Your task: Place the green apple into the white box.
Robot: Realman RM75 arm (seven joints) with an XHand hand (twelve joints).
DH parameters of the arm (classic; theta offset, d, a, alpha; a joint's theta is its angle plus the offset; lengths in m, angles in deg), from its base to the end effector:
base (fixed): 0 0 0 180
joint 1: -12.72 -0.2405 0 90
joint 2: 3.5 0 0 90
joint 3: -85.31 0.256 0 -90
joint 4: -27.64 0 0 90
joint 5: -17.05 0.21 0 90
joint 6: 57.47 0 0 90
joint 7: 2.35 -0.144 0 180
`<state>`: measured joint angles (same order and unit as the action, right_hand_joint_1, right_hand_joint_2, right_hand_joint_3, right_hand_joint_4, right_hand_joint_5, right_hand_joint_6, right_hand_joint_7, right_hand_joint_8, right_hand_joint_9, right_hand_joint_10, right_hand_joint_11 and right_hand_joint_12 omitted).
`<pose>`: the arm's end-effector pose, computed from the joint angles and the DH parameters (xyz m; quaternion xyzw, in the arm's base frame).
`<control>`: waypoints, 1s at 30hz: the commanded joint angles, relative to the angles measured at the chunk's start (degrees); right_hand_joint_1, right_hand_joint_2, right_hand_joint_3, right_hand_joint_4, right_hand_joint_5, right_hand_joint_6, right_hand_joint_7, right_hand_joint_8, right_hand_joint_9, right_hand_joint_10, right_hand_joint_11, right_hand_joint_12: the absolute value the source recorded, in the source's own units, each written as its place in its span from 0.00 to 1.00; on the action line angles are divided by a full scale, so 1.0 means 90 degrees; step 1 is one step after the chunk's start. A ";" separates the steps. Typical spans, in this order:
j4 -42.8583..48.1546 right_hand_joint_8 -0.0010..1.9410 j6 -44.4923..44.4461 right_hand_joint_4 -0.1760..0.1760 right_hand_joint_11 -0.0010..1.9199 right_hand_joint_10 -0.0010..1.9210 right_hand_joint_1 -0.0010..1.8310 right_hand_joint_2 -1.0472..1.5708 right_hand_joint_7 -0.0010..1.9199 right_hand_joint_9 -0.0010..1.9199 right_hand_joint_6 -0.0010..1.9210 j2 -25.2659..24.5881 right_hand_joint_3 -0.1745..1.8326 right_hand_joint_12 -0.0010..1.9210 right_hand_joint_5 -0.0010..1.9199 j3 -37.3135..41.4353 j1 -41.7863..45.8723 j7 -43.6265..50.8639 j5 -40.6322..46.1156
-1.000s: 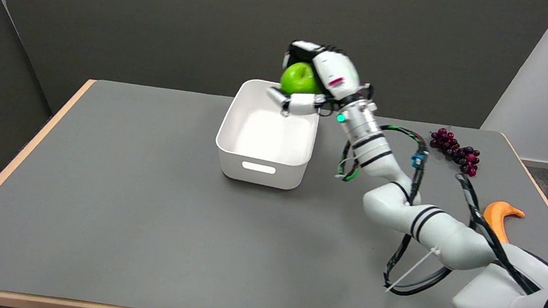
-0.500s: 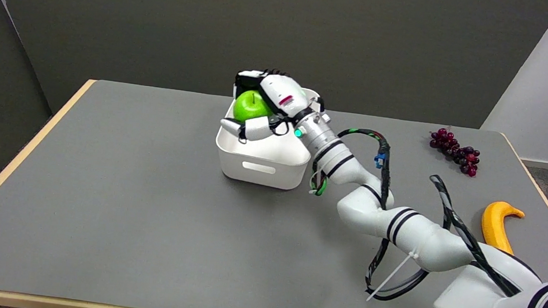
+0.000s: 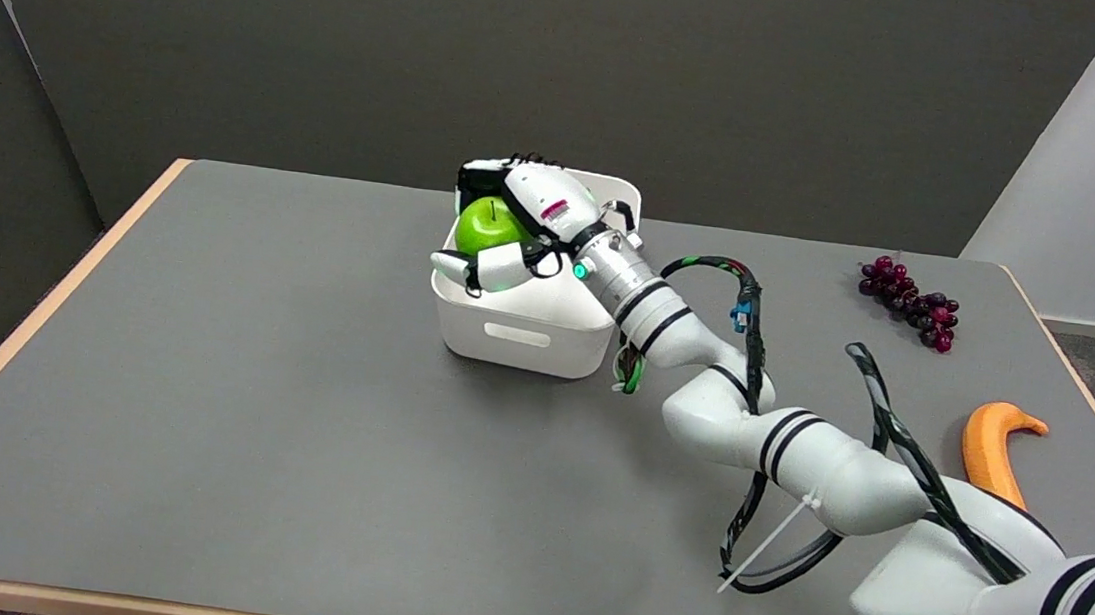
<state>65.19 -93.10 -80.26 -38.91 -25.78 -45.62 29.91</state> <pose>-0.2359 -0.4802 0.2175 0.8125 -0.1112 0.2135 0.5310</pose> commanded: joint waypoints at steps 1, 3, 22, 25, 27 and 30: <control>-0.0869 1.00 0.0247 0.56 0.44 1.00 0.48 0.72 0.32 0.47 1.00 -0.0051 0.65 1.00 0.37 0.0338 -0.0292 0.0124 0.0064; -0.0878 1.00 0.0240 0.56 0.44 1.00 0.48 0.72 0.31 0.47 1.00 -0.0042 0.65 1.00 0.37 0.0350 -0.0292 0.0127 0.0064; 0.0934 0.04 0.0469 0.58 0.00 0.03 0.23 0.63 0.00 0.00 0.21 0.0582 0.56 0.30 0.03 0.0450 0.0508 -0.0436 0.0663; 0.1126 0.04 0.0469 0.58 0.00 0.02 0.23 0.63 0.00 0.00 0.21 0.0638 0.56 0.28 0.03 0.0531 0.0649 -0.0462 0.0668; 0.1281 0.04 0.0448 0.60 0.00 0.02 0.23 0.63 0.00 0.00 0.21 0.0657 0.56 0.28 0.04 0.0630 0.0751 -0.0462 0.0668; 0.1673 0.03 0.0368 0.62 0.00 0.00 0.24 0.63 0.00 0.00 0.21 0.0730 0.55 0.25 0.04 0.0917 0.0993 -0.0462 0.0668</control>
<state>68.16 -90.34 -77.28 -35.34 -23.67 -47.87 34.36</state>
